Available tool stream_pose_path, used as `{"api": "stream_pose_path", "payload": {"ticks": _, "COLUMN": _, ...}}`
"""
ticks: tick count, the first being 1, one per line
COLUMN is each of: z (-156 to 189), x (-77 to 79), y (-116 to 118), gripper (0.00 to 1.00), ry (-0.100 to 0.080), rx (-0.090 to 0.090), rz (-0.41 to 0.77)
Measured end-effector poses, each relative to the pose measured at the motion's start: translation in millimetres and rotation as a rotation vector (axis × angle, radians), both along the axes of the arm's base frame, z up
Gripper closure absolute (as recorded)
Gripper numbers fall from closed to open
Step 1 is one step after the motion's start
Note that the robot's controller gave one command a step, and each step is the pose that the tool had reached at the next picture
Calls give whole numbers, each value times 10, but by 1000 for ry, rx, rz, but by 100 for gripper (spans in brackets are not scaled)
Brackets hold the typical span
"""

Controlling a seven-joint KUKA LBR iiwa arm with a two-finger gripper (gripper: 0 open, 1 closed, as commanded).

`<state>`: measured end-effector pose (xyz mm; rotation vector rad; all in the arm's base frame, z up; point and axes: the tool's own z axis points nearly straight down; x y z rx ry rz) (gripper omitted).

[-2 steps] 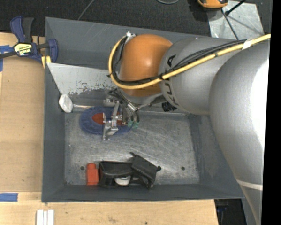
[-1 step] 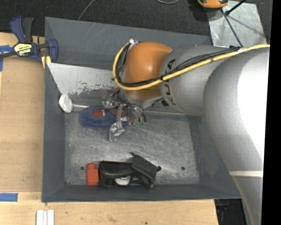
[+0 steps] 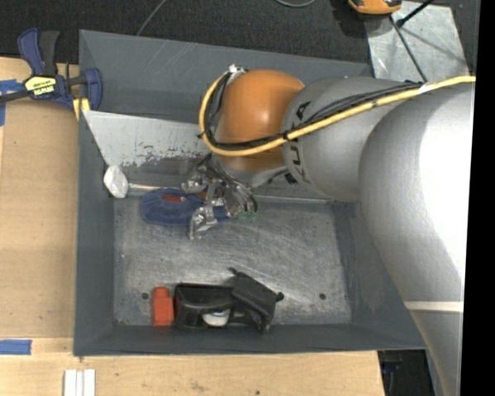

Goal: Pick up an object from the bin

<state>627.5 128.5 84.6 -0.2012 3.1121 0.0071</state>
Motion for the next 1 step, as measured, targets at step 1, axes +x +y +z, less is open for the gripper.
{"api": "stream_pose_path", "payload": {"ticks": 1, "z": 1854, "x": -75, "y": 149, "gripper": 100, "ry": 9, "rx": -5, "rz": 127}}
